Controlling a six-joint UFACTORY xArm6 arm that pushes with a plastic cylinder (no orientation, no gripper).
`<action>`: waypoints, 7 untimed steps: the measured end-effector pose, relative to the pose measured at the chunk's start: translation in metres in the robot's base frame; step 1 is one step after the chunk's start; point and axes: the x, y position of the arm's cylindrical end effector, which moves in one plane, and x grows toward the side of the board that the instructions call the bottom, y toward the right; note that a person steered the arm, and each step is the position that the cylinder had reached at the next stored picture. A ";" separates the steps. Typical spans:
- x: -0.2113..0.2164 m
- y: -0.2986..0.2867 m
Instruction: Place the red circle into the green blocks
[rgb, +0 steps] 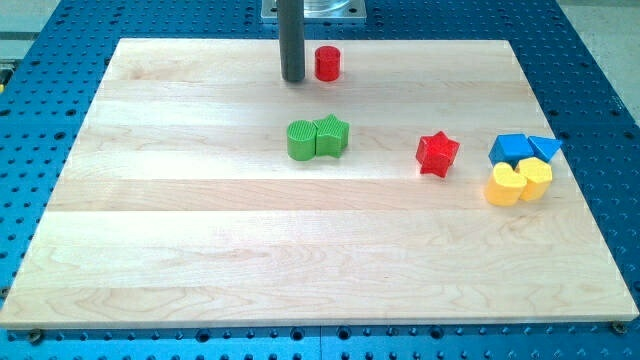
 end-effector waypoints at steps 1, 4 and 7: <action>-0.030 0.005; 0.024 0.076; -0.001 0.043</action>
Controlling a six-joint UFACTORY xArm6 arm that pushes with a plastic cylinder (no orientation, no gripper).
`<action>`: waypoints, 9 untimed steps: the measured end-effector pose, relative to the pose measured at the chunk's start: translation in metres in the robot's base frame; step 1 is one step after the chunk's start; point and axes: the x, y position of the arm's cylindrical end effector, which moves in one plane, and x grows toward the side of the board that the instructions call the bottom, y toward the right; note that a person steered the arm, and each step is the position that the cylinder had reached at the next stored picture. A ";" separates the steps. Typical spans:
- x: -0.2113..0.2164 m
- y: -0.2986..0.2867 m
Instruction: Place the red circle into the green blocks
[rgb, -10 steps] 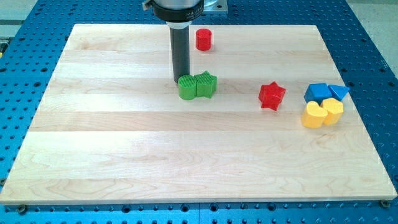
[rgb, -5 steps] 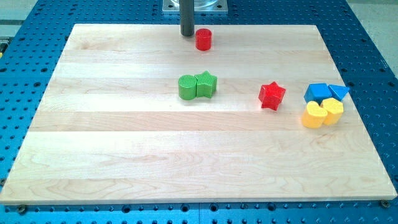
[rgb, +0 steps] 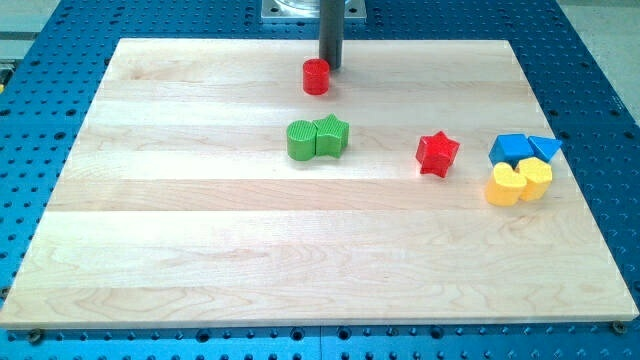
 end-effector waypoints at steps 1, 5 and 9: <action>0.000 -0.012; 0.032 0.000; 0.090 -0.015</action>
